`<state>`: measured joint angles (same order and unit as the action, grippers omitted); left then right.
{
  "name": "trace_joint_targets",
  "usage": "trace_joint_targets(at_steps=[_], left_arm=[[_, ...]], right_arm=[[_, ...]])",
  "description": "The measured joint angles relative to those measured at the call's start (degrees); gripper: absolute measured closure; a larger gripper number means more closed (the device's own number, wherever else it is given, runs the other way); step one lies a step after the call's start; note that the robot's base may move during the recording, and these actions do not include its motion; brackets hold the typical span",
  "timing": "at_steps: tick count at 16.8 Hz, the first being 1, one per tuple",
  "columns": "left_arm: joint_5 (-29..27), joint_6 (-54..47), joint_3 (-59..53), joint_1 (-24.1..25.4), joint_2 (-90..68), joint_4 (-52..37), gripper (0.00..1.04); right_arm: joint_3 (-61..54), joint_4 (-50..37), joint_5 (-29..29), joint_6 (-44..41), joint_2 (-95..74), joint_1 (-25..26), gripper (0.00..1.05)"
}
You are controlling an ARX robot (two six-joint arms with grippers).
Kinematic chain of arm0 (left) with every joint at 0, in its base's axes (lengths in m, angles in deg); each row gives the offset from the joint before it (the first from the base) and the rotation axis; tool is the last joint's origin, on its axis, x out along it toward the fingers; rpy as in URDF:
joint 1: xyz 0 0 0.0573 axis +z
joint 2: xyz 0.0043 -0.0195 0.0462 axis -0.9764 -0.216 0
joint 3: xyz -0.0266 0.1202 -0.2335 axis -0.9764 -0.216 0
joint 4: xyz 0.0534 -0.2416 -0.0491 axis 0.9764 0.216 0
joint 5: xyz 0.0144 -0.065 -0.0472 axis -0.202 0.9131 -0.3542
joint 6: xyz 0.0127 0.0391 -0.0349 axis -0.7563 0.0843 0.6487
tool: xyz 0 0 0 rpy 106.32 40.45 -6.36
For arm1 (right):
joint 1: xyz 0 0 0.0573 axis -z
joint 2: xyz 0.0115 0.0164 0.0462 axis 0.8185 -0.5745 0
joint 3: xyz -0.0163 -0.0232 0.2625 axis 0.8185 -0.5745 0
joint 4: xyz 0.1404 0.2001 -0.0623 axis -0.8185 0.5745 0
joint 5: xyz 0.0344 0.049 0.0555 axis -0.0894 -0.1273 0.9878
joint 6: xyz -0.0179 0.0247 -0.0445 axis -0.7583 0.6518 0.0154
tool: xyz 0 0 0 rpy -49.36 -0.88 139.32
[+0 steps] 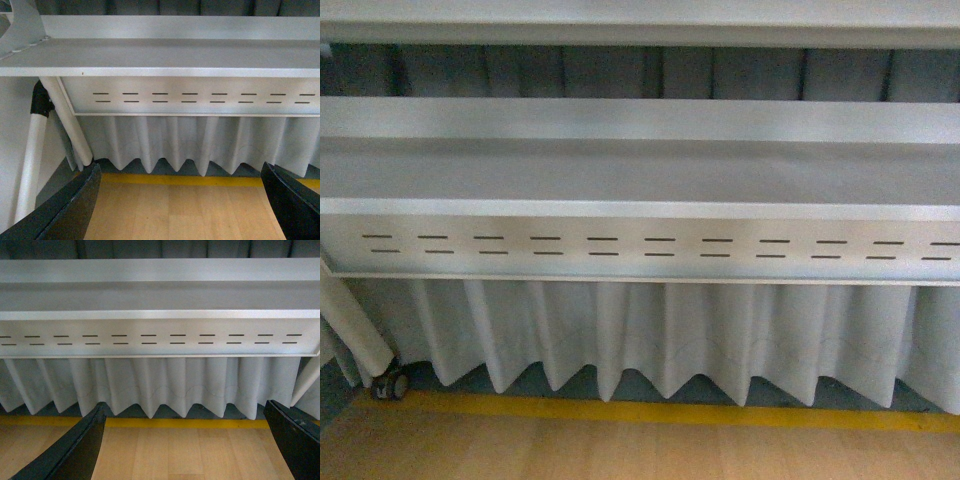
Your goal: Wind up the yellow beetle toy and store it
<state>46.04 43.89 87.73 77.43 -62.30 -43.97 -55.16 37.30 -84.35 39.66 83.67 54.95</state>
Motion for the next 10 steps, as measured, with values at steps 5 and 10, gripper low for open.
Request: trace_joint_targets(at_steps=[5,10], left_arm=[[0.0,0.0,0.0,0.0,0.0,0.0,0.07],[0.0,0.0,0.0,0.0,0.0,0.0,0.07]], right_arm=[[0.0,0.0,0.0,0.0,0.0,0.0,0.07],[0.0,0.0,0.0,0.0,0.0,0.0,0.07]])
